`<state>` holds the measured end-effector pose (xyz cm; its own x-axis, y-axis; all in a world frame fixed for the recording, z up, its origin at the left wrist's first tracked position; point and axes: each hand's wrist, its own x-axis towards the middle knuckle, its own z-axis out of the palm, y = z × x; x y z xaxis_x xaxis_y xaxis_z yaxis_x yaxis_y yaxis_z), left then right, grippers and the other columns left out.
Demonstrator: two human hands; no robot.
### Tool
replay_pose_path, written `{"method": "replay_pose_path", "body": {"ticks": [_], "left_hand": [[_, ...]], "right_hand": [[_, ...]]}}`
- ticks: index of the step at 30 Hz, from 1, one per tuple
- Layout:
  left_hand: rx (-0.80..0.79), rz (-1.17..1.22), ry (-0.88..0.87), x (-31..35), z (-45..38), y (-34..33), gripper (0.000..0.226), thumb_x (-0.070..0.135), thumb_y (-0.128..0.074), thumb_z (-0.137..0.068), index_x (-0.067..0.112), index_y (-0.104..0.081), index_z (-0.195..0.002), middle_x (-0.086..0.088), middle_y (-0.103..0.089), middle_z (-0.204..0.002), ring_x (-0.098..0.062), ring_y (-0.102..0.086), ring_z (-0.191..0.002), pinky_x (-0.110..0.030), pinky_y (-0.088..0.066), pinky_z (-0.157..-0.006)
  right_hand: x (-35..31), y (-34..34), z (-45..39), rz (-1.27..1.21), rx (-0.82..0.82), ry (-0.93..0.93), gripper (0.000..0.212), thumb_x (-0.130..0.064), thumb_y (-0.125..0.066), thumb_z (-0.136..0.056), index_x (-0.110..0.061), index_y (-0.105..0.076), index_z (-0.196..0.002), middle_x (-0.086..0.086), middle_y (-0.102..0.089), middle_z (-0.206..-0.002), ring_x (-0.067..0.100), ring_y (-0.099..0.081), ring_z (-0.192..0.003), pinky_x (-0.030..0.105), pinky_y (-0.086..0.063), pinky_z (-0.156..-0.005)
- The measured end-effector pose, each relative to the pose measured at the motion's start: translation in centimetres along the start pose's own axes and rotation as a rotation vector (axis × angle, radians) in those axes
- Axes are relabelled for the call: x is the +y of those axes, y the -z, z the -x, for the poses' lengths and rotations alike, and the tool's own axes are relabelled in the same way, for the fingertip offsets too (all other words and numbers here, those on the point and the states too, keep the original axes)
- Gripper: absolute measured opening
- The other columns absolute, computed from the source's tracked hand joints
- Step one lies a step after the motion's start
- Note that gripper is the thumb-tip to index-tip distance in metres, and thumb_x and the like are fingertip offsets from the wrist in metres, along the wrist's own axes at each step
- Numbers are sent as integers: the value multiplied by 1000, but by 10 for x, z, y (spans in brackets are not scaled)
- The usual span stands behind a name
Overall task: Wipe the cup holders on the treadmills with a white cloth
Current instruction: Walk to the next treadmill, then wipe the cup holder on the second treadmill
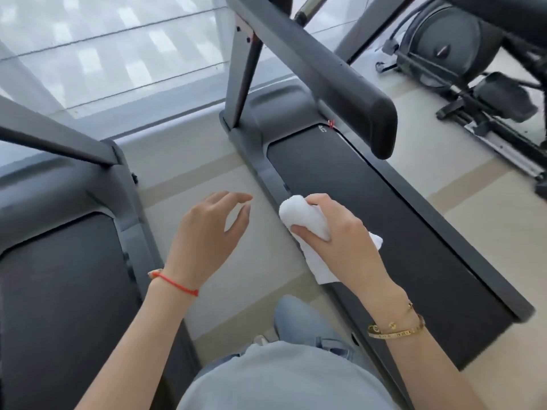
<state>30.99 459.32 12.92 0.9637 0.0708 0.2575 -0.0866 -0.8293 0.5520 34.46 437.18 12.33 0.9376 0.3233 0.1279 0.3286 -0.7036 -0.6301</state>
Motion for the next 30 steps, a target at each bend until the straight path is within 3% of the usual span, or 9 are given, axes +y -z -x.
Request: {"method": "replay_pose_path", "body": {"ticks": [2,6,12,17,22,26,30], "left_hand": [[-7,21,-60,-7,-35,-6,26,29,-53,-98,17,-71,-112,4,-72,-108,-15,-67,-98,-38,-55,-85],[36,33,-157,-11,-106,-17,17,18,-61,-96,17,-72,-109,7,-71,-102,-7,-58,-85,-20,-45,-80],[54,69,-304,-1,-224,-31,21,19,-58,-97,15,-71,-113,4,-71,-110,-15,-65,-102,-31,-51,-90],[58,103,-413,7,-308,-49,22,19,-57,-98,13,-71,-114,1,-72,-106,-5,-55,-89,-23,-48,-87],[0,128,-504,5,-366,-71,21,17,-58,-99,11,-70,-115,-2,-72,-108,-19,-64,-104,-42,-52,-94],[-61,97,-562,-7,-407,-87,23,21,-57,-99,15,-69,-117,-1,-71,-113,-20,-61,-113,-46,-49,-97],[-126,98,-625,-25,-450,-98,24,22,-55,-100,16,-68,-119,-1,-69,-115,-22,-59,-116,-51,-46,-101]], "right_hand": [[2,4,-23,19,54,-21,43,-54,-58,-89,-26,-52,-120,-6,-61,-100,14,-55,-90,33,-49,-80],[5,22,-72,63,166,-33,45,-58,-54,-89,-25,-52,-120,-6,-61,-102,13,-55,-91,27,-47,-79],[10,69,-154,109,373,-9,46,-55,-54,-91,-24,-51,-125,-6,-61,-106,13,-55,-95,22,-44,-83],[35,98,-221,270,521,-20,47,-56,-50,-94,-18,-53,-123,0,-60,-99,18,-53,-90,28,-44,-81],[71,87,-263,417,361,-140,50,-59,-41,-96,-19,-51,-125,2,-59,-101,22,-52,-91,37,-45,-84],[87,62,-273,665,160,-247,69,-68,-17,-93,-21,-44,-135,6,-55,-121,28,-55,-98,41,-47,-86],[84,55,-298,695,129,-349,70,-67,-10,-94,-21,-38,-139,3,-58,-118,26,-58,-95,39,-50,-82]]}}
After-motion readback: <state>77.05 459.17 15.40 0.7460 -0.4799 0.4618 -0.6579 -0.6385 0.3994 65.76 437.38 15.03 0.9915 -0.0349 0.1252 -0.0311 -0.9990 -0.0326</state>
